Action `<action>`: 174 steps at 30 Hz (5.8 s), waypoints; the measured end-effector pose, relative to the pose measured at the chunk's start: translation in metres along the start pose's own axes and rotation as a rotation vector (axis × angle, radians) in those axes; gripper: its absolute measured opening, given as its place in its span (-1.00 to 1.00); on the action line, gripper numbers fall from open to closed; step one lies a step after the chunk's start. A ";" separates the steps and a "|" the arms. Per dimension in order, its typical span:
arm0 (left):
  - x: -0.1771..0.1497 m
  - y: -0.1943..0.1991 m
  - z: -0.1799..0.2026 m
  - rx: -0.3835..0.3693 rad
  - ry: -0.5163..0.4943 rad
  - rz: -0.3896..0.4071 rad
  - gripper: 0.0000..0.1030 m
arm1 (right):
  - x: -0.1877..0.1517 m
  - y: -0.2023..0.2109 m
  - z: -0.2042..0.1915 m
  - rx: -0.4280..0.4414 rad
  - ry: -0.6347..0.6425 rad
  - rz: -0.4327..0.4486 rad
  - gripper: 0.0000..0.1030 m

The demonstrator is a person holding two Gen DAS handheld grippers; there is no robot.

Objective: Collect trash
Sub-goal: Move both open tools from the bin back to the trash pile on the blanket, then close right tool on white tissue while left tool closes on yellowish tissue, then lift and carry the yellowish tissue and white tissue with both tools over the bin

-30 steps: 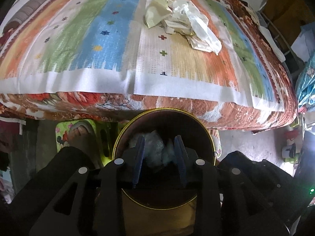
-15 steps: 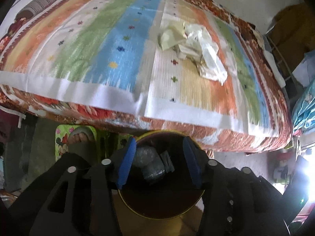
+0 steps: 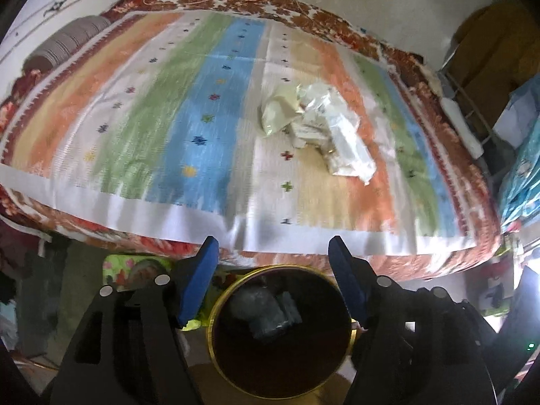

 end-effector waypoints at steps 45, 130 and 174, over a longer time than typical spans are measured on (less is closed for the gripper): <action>0.095 -0.066 -0.004 -0.033 0.010 0.070 0.88 | 0.097 -0.045 0.026 -0.002 0.074 0.179 0.82; 0.151 -0.191 0.003 -0.044 -0.058 0.010 -0.82 | 0.118 -0.158 0.066 -0.011 0.118 0.032 -0.89; 0.121 -0.045 0.025 -0.183 -0.034 0.135 -0.87 | 0.123 -0.049 0.002 0.088 0.131 0.174 -0.99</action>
Point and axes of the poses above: each gripper's, at about its wrist camera, not at the fingertips, and y roughly against the way its jaws point, z to its right, x to its top, the point moved 5 cm from there along -y, roughly the way its jaws point, and after that the axes turned 8 degrees about z, right-handed, at the moved point
